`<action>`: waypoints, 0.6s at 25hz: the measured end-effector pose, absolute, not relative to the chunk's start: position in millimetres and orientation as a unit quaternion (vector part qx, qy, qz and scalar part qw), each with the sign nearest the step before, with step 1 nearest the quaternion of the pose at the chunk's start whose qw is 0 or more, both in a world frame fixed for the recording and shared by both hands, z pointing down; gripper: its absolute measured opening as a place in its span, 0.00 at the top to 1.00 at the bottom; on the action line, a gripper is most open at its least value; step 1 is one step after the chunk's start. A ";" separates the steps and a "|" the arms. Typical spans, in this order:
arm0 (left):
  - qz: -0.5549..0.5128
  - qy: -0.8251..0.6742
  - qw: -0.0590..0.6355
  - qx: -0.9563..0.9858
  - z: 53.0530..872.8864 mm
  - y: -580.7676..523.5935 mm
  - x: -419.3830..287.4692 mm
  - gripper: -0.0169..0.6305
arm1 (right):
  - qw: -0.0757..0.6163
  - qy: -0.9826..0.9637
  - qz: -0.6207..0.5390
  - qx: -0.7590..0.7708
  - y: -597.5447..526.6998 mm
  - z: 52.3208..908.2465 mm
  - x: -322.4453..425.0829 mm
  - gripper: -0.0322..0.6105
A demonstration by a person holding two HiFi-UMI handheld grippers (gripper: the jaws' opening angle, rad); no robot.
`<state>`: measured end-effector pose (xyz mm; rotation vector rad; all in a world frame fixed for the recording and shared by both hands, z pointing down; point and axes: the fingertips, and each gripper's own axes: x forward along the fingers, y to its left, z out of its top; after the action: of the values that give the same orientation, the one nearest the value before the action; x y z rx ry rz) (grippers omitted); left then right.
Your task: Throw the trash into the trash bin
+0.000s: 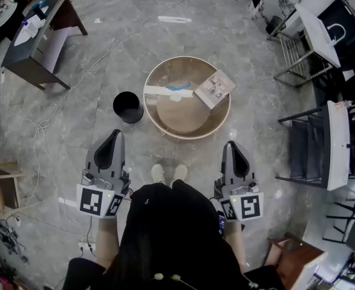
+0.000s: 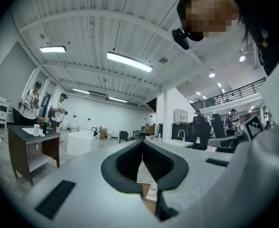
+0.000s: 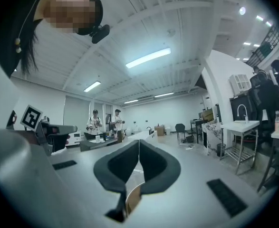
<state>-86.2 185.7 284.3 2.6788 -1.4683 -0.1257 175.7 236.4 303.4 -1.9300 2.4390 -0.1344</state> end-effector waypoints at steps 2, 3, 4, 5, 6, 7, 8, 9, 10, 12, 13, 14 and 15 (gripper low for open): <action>-0.040 -0.478 0.043 0.876 288.0 189.9 -94.8 0.96 | 0.012 0.791 -0.050 -0.609 233.9 308.1 165.8 0.93; -0.037 -0.479 0.045 0.876 291.6 192.4 -100.1 0.96 | 0.012 0.795 -0.054 -0.605 233.5 310.1 160.2 0.89; -0.032 -0.480 0.047 0.875 296.5 195.1 -105.3 0.96 | 0.009 0.797 -0.058 -0.601 233.9 312.5 154.7 0.84; -0.028 -0.480 0.051 0.875 302.3 198.1 -110.0 0.96 | 0.002 0.800 -0.058 -0.598 235.2 315.8 149.8 0.79; -0.025 -0.478 0.057 0.876 308.9 200.9 -114.0 0.96 | -0.010 0.800 -0.055 -0.597 237.0 320.2 146.0 0.77; -0.023 -0.476 0.063 0.877 315.7 202.6 -117.5 0.96 | -0.025 0.800 -0.049 -0.597 238.4 325.9 142.9 0.76; -0.024 -0.474 0.069 0.878 321.8 202.8 -120.7 0.96 | -0.041 0.800 -0.043 -0.597 239.1 333.3 140.4 0.76; -0.025 -0.472 0.076 0.878 326.7 202.2 -123.7 0.96 | -0.058 0.799 -0.041 -0.597 239.4 342.1 137.8 0.76; -0.026 -0.472 0.082 0.877 330.4 202.1 -126.5 0.96 | -0.074 0.799 -0.045 -0.595 239.9 351.2 135.2 0.76; -0.025 -0.476 0.093 0.874 335.9 203.7 -131.2 0.96 | -0.103 0.796 -0.067 -0.592 241.7 366.6 131.8 0.76; -0.021 -0.478 0.096 0.873 338.4 202.7 -132.7 0.96 | -0.116 0.795 -0.078 -0.591 241.3 373.4 132.1 0.76; -0.017 -0.481 0.098 0.871 341.0 199.5 -133.6 0.96 | -0.128 0.795 -0.087 -0.587 239.3 380.2 133.2 0.75; -0.013 -0.484 0.102 0.869 344.1 194.5 -134.4 0.96 | -0.138 0.796 -0.093 -0.582 236.1 386.9 134.5 0.74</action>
<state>-134.4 194.5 344.1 2.5671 -1.4281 -0.0388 134.5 236.1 386.9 -2.0087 2.7466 -0.3199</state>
